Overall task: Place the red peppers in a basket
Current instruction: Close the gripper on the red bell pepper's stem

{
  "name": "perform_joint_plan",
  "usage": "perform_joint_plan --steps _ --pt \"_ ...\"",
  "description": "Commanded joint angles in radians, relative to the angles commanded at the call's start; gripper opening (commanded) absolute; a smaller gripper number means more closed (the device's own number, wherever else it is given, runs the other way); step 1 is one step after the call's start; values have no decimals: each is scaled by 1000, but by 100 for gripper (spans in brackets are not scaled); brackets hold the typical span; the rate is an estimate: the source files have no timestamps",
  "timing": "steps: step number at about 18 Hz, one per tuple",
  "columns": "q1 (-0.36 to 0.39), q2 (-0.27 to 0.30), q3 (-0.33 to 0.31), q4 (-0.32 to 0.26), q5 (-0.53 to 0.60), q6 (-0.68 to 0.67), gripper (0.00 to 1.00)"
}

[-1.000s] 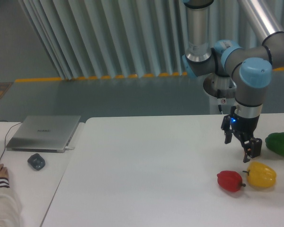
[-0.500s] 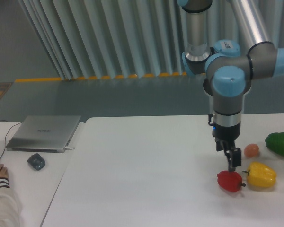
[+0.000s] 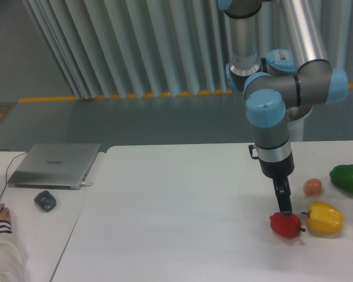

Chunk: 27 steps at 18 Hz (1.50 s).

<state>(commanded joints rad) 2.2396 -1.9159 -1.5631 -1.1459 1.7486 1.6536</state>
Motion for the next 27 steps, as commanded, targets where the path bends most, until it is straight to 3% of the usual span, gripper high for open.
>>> perform_joint_plan --steps 8,12,27 --pt "-8 -51 3 20 35 -18 100" --pt "-28 -80 9 104 35 -22 100" --pt "-43 -104 -26 97 124 -20 100"
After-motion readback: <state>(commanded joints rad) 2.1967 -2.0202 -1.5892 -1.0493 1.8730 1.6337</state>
